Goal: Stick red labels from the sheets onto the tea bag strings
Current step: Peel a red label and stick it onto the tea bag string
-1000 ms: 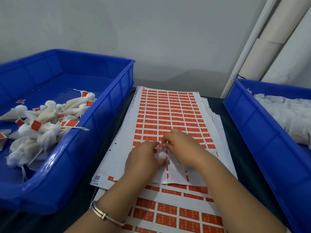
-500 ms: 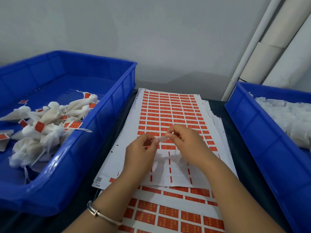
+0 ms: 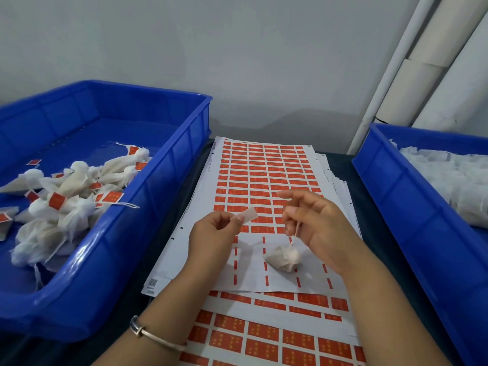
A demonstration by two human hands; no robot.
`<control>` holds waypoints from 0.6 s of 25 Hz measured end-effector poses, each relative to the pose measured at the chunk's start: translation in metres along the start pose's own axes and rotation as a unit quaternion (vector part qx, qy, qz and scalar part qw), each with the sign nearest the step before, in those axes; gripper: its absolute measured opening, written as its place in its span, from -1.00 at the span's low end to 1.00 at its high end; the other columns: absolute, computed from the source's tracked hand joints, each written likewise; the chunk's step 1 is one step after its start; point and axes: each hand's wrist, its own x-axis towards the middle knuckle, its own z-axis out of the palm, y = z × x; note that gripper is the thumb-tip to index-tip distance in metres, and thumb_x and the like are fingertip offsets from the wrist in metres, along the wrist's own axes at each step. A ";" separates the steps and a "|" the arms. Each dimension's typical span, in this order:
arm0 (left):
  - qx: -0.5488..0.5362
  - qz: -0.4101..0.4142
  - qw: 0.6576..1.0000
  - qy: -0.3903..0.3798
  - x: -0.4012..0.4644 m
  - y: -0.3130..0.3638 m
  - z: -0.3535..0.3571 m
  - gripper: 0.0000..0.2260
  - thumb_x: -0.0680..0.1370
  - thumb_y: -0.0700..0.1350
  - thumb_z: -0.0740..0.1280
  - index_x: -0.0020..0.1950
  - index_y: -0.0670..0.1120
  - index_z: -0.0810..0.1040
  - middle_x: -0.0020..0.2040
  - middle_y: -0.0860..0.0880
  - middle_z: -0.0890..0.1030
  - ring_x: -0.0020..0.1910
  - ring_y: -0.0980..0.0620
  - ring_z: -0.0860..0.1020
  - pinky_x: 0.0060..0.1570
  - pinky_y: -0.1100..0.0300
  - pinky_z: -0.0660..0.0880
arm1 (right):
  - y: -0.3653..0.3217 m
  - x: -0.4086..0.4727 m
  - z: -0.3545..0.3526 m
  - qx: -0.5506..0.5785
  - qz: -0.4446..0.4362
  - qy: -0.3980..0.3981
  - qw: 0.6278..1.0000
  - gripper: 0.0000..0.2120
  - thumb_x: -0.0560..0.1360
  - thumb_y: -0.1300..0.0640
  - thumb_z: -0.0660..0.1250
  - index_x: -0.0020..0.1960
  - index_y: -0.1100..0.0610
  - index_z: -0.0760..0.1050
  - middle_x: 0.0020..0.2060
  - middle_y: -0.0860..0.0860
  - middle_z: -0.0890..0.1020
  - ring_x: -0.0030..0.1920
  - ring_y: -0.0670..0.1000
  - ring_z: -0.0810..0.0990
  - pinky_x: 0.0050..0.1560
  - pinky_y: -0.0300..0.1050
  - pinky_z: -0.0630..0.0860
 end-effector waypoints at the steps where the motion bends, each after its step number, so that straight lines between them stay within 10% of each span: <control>1: 0.001 0.000 1.000 0.000 0.000 0.000 0.000 -0.85 0.51 0.10 0.33 -0.17 0.06 0.57 -0.22 0.11 0.61 -0.21 0.07 0.59 -0.30 0.31 0.44 | -0.002 -0.002 -0.003 -0.013 -0.013 -0.016 1.000 -0.66 0.52 0.31 0.29 -0.06 -0.13 0.64 -0.26 -0.04 0.63 -0.27 -0.02 0.62 -0.16 -0.25 0.56; 8: 0.005 -0.004 1.000 0.001 -0.001 0.001 -0.001 -0.85 0.50 0.10 0.34 -0.18 0.06 0.57 -0.25 0.10 0.61 -0.23 0.07 0.58 -0.32 0.33 0.42 | -0.020 -0.022 -0.017 -0.209 -0.062 -0.020 0.976 -0.64 0.47 0.32 0.36 -0.06 -0.17 0.54 -0.18 -0.26 0.64 -0.10 -0.23 0.62 -0.21 -0.47 0.49; 12: 0.013 -0.001 1.000 -0.005 -0.001 0.001 0.000 -0.85 0.50 0.11 0.34 -0.19 0.07 0.56 -0.25 0.12 0.60 -0.25 0.07 0.57 -0.35 0.34 0.40 | -0.021 -0.050 -0.011 -0.452 0.019 -0.082 0.888 -0.74 0.32 -0.22 0.45 -0.09 -0.40 0.41 -0.06 -0.51 0.38 -0.03 -0.38 0.43 -0.24 -0.47 0.38; 15: 0.014 -0.001 1.000 -0.007 -0.002 0.002 0.000 -0.85 0.50 0.11 0.34 -0.20 0.08 0.56 -0.26 0.12 0.59 -0.26 0.07 0.57 -0.37 0.34 0.39 | -0.012 -0.066 0.004 -0.549 0.017 -0.153 0.821 -0.57 0.31 -0.27 0.43 0.07 -0.49 0.30 0.03 -0.48 0.19 0.09 -0.30 0.30 -0.07 -0.45 0.26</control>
